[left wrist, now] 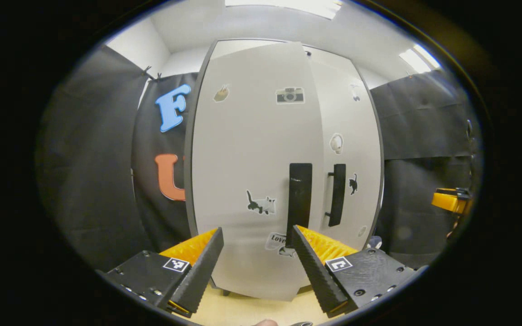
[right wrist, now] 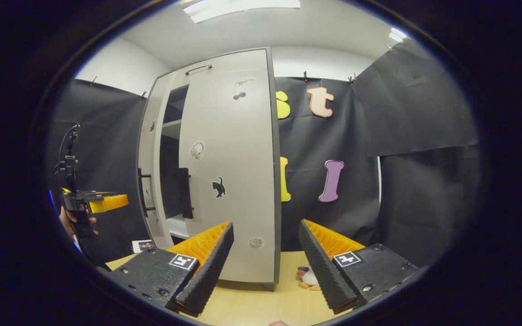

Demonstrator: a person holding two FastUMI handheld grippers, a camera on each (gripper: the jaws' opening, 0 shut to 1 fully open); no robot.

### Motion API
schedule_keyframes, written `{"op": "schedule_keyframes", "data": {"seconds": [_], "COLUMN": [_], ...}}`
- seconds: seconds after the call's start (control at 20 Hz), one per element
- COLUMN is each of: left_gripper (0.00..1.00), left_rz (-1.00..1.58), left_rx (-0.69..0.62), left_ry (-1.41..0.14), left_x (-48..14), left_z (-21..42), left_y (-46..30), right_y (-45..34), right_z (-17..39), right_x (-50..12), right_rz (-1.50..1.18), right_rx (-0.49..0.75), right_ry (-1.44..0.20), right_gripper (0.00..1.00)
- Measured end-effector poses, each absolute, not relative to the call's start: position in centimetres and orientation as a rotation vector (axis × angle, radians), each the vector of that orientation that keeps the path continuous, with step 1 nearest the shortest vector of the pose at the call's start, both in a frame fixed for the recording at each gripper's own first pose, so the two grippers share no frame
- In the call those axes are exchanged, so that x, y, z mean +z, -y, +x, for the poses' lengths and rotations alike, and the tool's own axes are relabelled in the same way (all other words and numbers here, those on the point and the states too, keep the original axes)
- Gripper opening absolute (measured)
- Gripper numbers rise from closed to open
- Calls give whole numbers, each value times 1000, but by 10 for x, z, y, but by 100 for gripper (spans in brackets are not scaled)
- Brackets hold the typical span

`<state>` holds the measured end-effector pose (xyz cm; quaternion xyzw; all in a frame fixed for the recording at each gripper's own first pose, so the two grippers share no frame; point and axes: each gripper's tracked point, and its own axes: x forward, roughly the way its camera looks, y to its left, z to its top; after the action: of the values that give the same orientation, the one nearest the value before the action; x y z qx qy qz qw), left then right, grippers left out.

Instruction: Grasp the bottle in the cabinet with the left hand and place it on the coaster, then close the right door with the right hand and the left door with the left hand.

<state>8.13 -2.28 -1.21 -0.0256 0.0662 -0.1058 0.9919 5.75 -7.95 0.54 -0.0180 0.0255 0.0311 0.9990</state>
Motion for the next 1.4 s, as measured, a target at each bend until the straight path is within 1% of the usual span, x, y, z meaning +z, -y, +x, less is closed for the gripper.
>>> {"op": "schedule_keyframes", "data": {"seconds": [0.05,0.1,0.25,0.5,0.55,0.6,0.65,0.7,0.75,0.9,1.0,1.05,1.1,1.3,1.35,1.4], "left_gripper": [94,99,99,99,99,99,99,99,98,99,99,100,100,100,96,96], "left_rz": [-56,-61,-62,-6,3,6,1,-16,-46,-106,-102,-91,-76,-53,-45,-38], "left_rx": [-212,-205,-168,-86,-73,-60,-55,-57,-63,-48,-6,14,34,64,66,68], "left_ry": [-125,-115,-76,6,21,33,40,43,46,76,96,103,110,101,108,116], "left_x": [-8,-3,20,59,65,71,76,80,85,104,110,111,111,105,107,108], "left_z": [78,75,65,43,37,31,27,24,19,5,-4,-6,-9,-16,-19,-21], "left_y": [23,21,7,-24,-29,-35,-37,-38,-39,-53,-67,-73,-80,-89,-91,-92], "right_y": [76,73,65,40,38,37,36,32,29,21,14,10,6,-12,-17,-20], "right_z": [59,63,67,63,63,63,63,63,63,62,63,63,65,72,72,72], "right_x": [10,15,33,66,72,76,78,82,85,86,85,84,84,82,81,80], "right_rz": [-35,-33,-33,-28,-28,-33,-37,-37,-34,-35,-39,-41,-39,-22,-20,-19], "right_rx": [69,74,87,150,146,139,135,137,142,150,164,170,177,209,220,226], "right_ry": [-40,-29,25,127,146,151,153,158,164,171,170,167,164,153,150,149], "right_gripper": [95,95,95,96,92,96,96,93,96,97,97,94,97,97,97,97]}}
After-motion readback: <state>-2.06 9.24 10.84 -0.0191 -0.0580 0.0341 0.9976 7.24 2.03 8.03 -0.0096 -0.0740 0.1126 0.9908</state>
